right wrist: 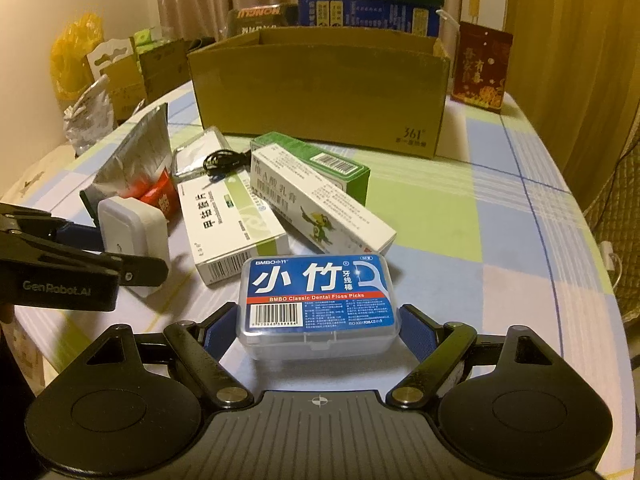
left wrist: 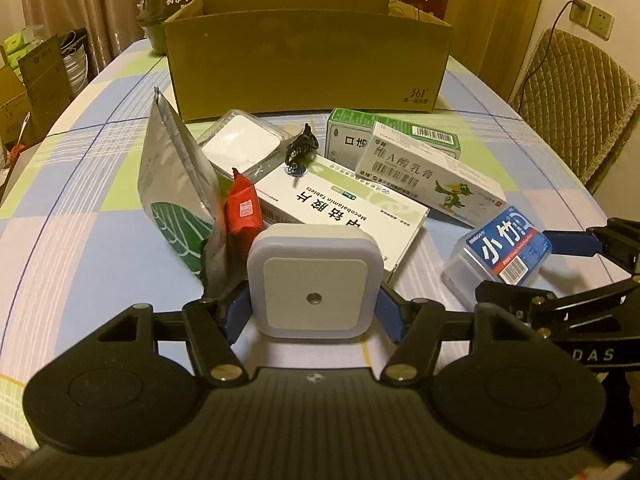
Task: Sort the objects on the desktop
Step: 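Carry the night light and floss box over the cardboard box with both tools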
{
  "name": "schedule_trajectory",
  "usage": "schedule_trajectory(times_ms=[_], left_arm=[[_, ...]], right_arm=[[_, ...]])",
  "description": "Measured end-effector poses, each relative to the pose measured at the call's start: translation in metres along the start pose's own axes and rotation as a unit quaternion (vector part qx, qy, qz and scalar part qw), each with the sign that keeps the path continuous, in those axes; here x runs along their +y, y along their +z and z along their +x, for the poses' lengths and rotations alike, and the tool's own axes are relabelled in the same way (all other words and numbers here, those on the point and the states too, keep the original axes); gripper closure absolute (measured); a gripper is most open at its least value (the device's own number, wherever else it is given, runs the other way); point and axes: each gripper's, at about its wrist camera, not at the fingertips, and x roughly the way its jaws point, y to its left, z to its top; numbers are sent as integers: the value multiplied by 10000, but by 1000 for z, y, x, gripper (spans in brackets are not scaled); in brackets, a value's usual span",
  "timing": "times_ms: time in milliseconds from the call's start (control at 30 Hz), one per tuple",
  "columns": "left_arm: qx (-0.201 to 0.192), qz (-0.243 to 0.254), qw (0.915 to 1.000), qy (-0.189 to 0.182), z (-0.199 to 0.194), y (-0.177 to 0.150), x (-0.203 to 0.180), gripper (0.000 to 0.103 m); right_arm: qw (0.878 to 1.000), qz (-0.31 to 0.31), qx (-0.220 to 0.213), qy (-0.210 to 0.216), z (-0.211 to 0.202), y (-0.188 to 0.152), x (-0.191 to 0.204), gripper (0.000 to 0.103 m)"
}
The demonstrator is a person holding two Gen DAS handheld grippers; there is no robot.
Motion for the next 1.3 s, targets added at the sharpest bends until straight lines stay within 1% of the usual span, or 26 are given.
schedule_trajectory(times_ms=[200, 367, 500, 700, 833, 967, 1133, 1200, 1300], left_arm=[[-130, -10, 9999, -59, -18, 5, -2, 42], [-305, 39, 9995, -90, -34, 18, -5, 42], [-494, 154, 9986, -61, -44, 36, -6, 42], [-810, 290, 9963, 14, -53, 73, -2, 42], [-1047, 390, 9937, 64, -51, 107, 3, 42], [-1237, 441, 9912, 133, -38, 144, 13, 42], [-1415, 384, 9890, 177, -10, 189, 29, 42], [-1466, 356, 9884, 161, 2, 203, 35, 42], [-1564, 163, 9875, 83, 24, 221, 47, 42]], right_arm=[[9994, 169, -276, -119, -18, 7, 0, 20], [9983, 212, -513, -164, -35, 26, -3, 20], [9968, 155, -750, -211, -42, 52, -7, 20], [9923, 134, -1193, -304, -44, 106, -15, 20], [9885, 197, -1434, -435, -31, 142, -22, 20], [9856, 264, -1594, -500, -7, 172, -29, 20], [9801, 427, -1824, -650, 25, 203, -37, 20], [9789, 531, -1856, -663, 39, 213, -40, 20], [9787, 522, -1855, -711, 59, 226, -39, 20]])
